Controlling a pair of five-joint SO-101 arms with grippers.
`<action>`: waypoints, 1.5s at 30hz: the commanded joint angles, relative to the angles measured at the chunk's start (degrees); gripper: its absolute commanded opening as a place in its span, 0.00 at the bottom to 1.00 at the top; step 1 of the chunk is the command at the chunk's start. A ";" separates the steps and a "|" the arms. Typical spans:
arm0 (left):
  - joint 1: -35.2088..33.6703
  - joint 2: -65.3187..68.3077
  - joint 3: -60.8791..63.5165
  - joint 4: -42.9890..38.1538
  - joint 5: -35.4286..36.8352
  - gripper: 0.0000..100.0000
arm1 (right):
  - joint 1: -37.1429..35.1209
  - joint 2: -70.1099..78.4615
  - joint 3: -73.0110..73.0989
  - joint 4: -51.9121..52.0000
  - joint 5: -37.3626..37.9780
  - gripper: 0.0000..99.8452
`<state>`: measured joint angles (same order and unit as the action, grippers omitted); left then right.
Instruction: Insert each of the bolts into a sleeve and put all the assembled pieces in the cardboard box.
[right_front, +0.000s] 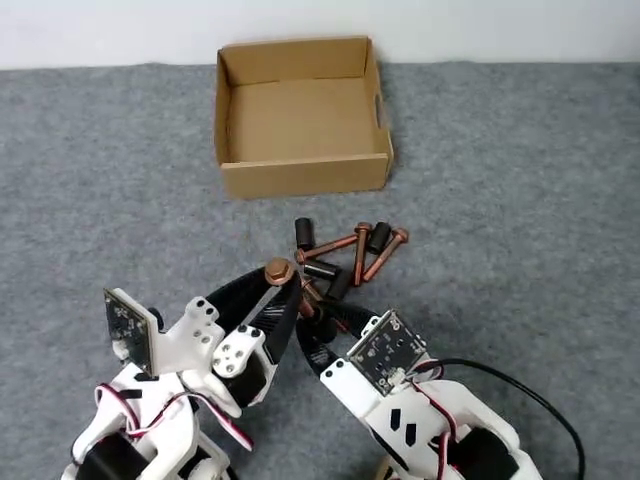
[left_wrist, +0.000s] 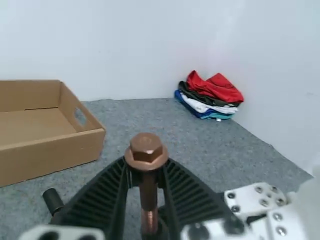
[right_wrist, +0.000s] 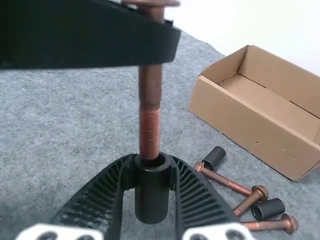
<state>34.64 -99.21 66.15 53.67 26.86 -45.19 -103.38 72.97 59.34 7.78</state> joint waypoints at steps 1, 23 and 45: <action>-0.44 -0.44 -0.04 0.35 0.09 0.01 | 0.92 -0.31 -6.15 -1.54 0.44 0.01; 5.19 -0.26 5.85 5.27 -4.40 0.05 | 0.84 -0.31 -6.33 -1.63 2.81 0.01; -12.75 -0.62 -5.14 14.24 -8.97 0.06 | 14.46 5.67 -8.18 -1.54 -10.64 0.01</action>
<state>26.20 -99.91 62.29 67.74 20.26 -37.10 -100.92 69.71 59.25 2.07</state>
